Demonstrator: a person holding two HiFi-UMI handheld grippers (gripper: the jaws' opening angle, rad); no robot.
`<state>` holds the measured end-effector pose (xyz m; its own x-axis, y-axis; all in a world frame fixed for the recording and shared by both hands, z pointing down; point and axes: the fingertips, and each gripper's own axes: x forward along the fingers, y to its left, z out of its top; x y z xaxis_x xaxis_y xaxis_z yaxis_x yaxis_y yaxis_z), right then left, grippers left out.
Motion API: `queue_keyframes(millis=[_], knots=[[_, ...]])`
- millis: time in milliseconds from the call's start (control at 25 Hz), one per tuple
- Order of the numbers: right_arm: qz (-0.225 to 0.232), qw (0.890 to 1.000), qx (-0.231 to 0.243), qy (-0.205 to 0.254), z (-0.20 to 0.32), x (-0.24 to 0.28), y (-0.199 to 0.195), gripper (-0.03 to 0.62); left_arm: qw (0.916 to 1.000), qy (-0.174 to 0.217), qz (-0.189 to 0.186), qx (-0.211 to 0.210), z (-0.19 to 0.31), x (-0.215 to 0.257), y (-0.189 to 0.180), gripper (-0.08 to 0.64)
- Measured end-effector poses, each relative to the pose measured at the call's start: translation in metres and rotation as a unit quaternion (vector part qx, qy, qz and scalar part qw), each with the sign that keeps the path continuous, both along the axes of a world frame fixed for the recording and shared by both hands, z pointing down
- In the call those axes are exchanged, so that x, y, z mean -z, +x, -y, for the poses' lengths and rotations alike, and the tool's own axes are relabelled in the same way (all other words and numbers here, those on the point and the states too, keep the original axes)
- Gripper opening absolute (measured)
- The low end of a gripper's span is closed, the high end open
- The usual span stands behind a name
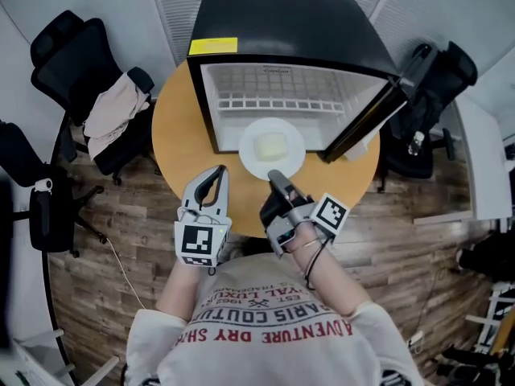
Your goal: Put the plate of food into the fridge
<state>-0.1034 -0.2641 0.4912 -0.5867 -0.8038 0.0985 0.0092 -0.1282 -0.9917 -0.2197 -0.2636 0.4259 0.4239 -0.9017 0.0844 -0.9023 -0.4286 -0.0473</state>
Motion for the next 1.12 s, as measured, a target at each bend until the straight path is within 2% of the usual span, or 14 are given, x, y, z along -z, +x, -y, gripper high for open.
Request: queue_keyframes(millis=[320,680,880,1120], knots=[[-0.012,1.0,-0.001,-0.002,0.045,0.006,0.01,0.038,1.0,0.007,-0.001,0.001,0.045,0.006,0.014,0.034],[-0.002,1.0,-0.011,-0.008,0.095,0.008,0.019,0.038,0.9999,0.006,0.011,0.011,0.084,0.008,0.017,0.034],[-0.002,1.0,-0.014,-0.017,0.112,0.0,0.02,0.04,0.9999,-0.002,0.006,0.015,0.1,0.003,0.018,0.033],[0.003,1.0,-0.016,-0.024,0.127,-0.005,0.019,0.041,0.9997,0.001,0.022,0.01,0.11,-0.001,0.024,0.033]])
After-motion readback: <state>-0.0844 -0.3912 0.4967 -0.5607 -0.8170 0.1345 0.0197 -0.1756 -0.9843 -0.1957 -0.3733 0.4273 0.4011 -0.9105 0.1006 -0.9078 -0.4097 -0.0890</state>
